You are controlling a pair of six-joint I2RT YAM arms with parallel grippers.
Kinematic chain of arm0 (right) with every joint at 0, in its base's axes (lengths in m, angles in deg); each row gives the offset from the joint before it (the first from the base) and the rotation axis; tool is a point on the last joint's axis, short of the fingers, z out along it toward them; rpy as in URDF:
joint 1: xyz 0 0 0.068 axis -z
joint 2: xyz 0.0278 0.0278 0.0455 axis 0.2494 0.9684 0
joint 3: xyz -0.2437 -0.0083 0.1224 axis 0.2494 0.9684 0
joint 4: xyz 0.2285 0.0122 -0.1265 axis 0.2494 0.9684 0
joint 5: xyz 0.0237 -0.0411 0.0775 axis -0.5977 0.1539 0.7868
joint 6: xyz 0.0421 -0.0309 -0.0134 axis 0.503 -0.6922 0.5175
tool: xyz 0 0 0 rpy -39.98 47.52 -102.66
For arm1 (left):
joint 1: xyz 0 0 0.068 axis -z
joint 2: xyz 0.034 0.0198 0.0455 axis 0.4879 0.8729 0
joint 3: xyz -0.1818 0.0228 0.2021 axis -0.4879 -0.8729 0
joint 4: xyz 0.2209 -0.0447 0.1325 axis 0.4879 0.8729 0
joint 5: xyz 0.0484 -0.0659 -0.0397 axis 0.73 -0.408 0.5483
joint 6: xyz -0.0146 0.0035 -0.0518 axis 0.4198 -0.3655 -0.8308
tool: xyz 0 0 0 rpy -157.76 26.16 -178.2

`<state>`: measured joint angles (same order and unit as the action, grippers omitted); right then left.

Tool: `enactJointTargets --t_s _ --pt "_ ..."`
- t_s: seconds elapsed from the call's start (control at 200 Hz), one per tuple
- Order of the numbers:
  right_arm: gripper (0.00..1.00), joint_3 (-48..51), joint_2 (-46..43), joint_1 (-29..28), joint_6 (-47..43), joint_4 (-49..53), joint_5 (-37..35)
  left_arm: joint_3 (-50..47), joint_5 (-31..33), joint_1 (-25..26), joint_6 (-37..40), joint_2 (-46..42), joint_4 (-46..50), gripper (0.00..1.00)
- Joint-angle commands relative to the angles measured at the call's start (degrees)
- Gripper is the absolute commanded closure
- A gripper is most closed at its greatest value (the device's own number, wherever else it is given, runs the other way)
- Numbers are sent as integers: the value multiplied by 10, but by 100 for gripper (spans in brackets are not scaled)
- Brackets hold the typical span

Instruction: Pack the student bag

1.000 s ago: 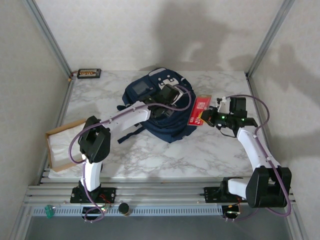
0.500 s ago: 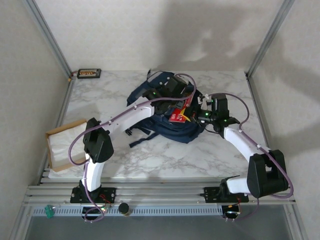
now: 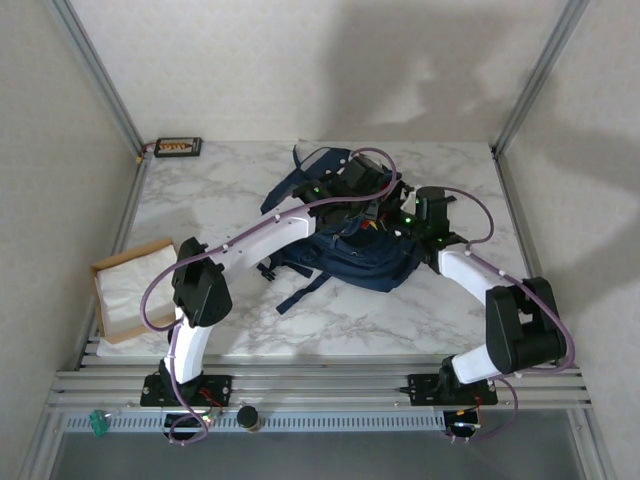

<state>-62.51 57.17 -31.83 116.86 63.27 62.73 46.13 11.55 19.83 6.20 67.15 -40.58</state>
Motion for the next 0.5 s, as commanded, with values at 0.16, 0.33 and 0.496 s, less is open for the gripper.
enactJointTargets --t_s 0.16,0.33,0.496 --pt "55 -21 2 -25 -37 28 -84 29 -7 0 -45 -10 -58 100" --pt "43 -15 -54 -19 -79 110 -115 21 -5 -3 -44 -11 -62 100" --pt "48 1 -92 -10 -99 146 -146 15 -19 -5 -50 -13 -69 100"
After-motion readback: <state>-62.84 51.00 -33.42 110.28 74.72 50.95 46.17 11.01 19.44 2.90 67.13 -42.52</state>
